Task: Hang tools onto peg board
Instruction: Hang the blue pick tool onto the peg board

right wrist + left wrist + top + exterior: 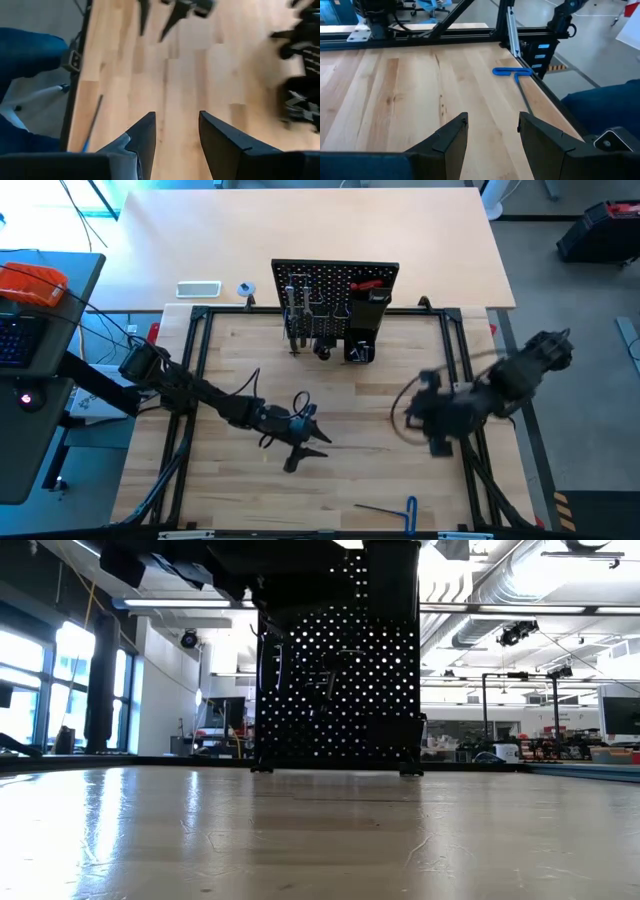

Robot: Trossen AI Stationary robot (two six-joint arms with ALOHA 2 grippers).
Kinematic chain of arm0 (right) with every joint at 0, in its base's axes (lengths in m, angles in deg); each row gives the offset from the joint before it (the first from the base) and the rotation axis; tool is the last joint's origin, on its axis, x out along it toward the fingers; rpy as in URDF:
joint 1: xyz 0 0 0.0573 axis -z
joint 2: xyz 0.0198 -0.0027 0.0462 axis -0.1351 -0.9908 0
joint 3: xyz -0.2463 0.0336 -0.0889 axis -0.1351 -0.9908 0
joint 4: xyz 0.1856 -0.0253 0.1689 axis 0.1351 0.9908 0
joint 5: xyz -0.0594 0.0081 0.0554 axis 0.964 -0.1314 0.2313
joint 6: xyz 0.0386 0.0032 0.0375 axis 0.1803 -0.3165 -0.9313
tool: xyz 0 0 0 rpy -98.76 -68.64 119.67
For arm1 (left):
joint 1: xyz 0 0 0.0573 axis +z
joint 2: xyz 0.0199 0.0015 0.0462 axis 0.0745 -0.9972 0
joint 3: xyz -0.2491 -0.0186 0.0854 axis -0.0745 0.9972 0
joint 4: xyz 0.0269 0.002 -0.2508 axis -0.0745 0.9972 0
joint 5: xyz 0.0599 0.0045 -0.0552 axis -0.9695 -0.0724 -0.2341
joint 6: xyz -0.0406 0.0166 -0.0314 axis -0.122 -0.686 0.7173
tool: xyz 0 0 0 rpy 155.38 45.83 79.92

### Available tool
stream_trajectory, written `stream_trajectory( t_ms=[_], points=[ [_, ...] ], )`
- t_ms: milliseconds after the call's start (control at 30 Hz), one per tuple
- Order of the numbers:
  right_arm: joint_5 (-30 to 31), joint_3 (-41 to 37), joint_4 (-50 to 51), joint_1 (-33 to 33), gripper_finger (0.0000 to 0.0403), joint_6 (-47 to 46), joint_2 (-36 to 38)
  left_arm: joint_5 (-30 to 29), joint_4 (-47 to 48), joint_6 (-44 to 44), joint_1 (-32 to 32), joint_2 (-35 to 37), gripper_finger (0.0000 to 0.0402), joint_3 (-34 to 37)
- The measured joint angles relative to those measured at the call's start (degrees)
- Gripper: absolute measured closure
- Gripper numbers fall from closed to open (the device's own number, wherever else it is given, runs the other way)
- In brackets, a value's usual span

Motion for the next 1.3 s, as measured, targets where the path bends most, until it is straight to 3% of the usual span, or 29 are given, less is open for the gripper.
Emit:
stream_trajectory(
  t_ms=[400,600,833,967,1100,1300],
  points=[
    [3.4,-31.4,-34.8,-13.4,0.0261,-13.1,-0.1,0.0,0.0,-0.1,-2.1,-0.3,0.0232,0.0],
    [10.5,-41.6,-46.5,-16.9,0.0261,-19.3,-0.1,-0.1,0.3,-0.1,-1.5,-0.5,0.0232,0.0],
    [26.7,-49.9,-60.8,-16.0,0.0261,-13.6,-0.1,0.0,3.0,0.4,-1.2,-0.5,0.0232,0.0],
    [33.7,-52.0,-62.6,-13.7,0.0261,-13.9,-0.1,0.0,4.1,-1.2,-1.0,-0.5,0.0232,0.0],
    [37.4,-53.5,-62.5,-10.8,0.0261,-20.3,-0.1,0.0,4.8,-1.5,-0.9,-0.5,0.0232,0.0],
    [37.6,-54.3,-62.4,-6.4,0.0261,-31.6,-0.1,0.0,4.7,-1.5,-0.9,-0.5,0.0232,0.0]
  ],
)
